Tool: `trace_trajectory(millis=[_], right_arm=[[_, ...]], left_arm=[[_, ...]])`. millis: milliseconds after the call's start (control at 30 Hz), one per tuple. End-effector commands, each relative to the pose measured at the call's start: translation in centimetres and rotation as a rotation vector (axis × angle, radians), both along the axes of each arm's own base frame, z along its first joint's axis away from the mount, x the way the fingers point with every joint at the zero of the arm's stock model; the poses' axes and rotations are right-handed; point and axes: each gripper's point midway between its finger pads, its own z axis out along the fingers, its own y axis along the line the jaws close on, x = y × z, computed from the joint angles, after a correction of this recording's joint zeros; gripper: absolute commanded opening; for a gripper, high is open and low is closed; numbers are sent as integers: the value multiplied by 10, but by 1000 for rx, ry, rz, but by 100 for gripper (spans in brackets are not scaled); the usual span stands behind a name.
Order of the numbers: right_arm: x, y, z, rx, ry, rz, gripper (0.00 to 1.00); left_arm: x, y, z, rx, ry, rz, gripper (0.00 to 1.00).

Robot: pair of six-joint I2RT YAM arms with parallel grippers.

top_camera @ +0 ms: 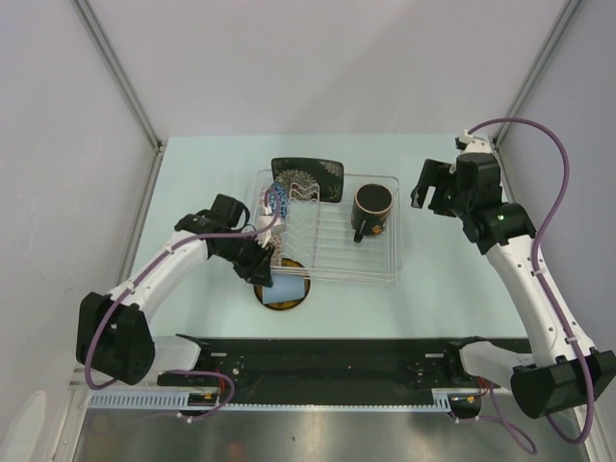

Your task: Load the mixed dishes into the dish rack

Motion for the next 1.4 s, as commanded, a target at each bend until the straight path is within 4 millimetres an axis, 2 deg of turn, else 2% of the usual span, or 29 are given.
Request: trace_trajectory(millis=[0, 100, 233, 267, 367, 500, 700, 767, 833, 900, 1000, 1033, 1100, 1167, 1200, 1267, 1300, 1367], right_arm=[[-2, -4, 8, -16, -25, 0, 89], [-2, -3, 7, -20, -20, 5, 89], [-1, 0, 7, -12, -23, 16, 91], [0, 1, 7, -11, -24, 17, 99], [-1, 2, 2, -13, -3, 17, 100], [1, 9, -24, -7, 80, 30, 100], [-1, 36, -65, -16, 201, 107, 97], [-12, 48, -75, -22, 240, 162, 94], [-27, 67, -71, -12, 232, 266, 94], [-49, 86, -52, 33, 186, 404, 94], [-83, 105, -52, 77, 240, 520, 91], [-95, 108, -57, 76, 281, 543, 85], [-118, 121, -67, 79, 330, 594, 81], [-132, 126, -73, 91, 362, 600, 75], [-143, 131, -84, 87, 398, 604, 72], [-154, 129, -101, 72, 450, 597, 69], [-162, 127, -116, 51, 487, 589, 66], [-165, 124, -129, 32, 508, 582, 66]], left_arm=[[10, 0, 3, 18, -28, 59, 34], [17, 7, 9, 49, -83, 112, 34], [23, 6, 19, 24, -106, 193, 36], [23, 4, 18, 16, -100, 206, 36], [21, 2, 7, 46, -47, 204, 36], [27, 4, -3, 75, -18, 235, 34], [32, -2, 8, 14, -67, 252, 34], [33, -3, 7, 9, -69, 252, 34], [34, -3, 5, 13, -69, 253, 34], [34, -3, 2, 16, -62, 254, 34], [35, -4, 0, 15, -65, 253, 34], [36, -4, 1, 13, -67, 254, 34], [36, -3, 0, 18, -67, 255, 34], [36, -2, 0, 24, -72, 255, 34], [36, -2, 0, 25, -71, 254, 34], [37, -1, 1, 28, -76, 255, 34], [38, -1, 1, 29, -80, 256, 34], [39, -1, 1, 31, -78, 257, 34]])
